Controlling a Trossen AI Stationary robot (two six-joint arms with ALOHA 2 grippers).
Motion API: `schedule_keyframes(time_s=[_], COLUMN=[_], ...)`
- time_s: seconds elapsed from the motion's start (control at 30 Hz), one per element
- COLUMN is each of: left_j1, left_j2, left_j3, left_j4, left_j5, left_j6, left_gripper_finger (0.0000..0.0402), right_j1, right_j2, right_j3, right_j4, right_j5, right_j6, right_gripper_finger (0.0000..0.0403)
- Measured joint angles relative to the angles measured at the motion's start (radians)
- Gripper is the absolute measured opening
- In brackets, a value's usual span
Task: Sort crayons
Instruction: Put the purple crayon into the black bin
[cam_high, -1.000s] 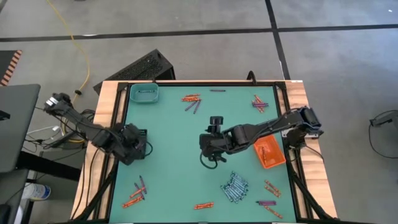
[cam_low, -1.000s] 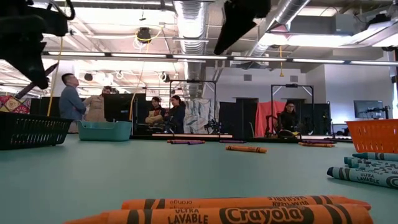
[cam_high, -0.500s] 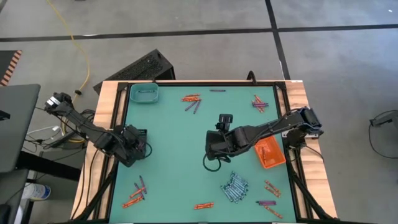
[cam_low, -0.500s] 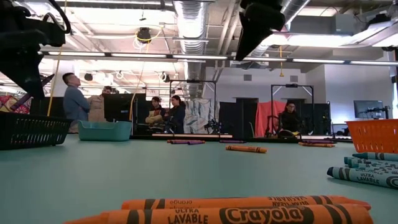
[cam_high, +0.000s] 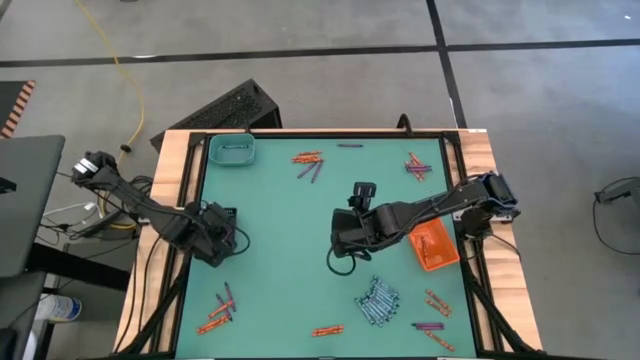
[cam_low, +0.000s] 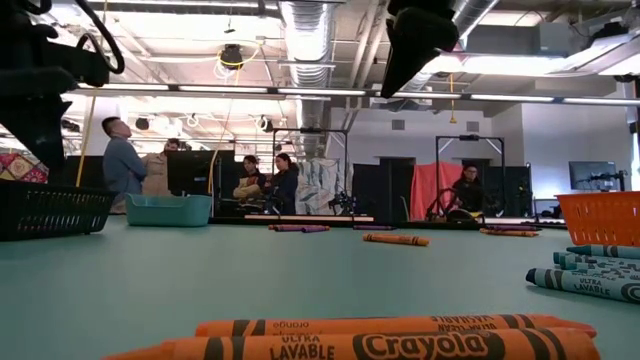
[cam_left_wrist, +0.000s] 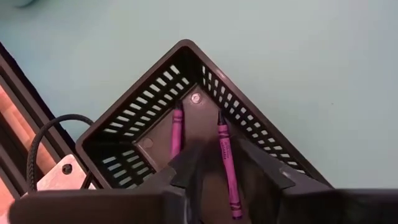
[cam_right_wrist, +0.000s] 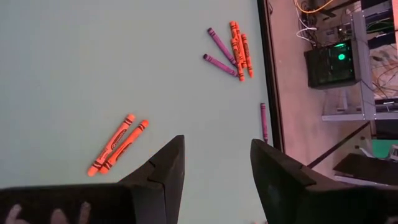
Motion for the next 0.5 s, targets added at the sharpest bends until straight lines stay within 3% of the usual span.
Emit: schedule_keyframes(time_s=[0.3, 0.5], left_j1=[0.005, 0.005], left_j2=[0.000, 0.000], left_j3=[0.000, 0.000], left_j4=[0.055, 0.294], left_j5=[-0.044, -0.108], left_j6=[0.077, 0.349], left_gripper_finger=[0.0119, 0.0117], right_j1=[-0.070, -0.205], right_j2=[0.001, 0.001], right_j3=[-0.056, -0.174], right_j4=[-0.011, 0.130], right_j5=[0.045, -0.125], right_j6=[-0.037, -0.152], right_gripper_finger=[0.0179, 0.0179])
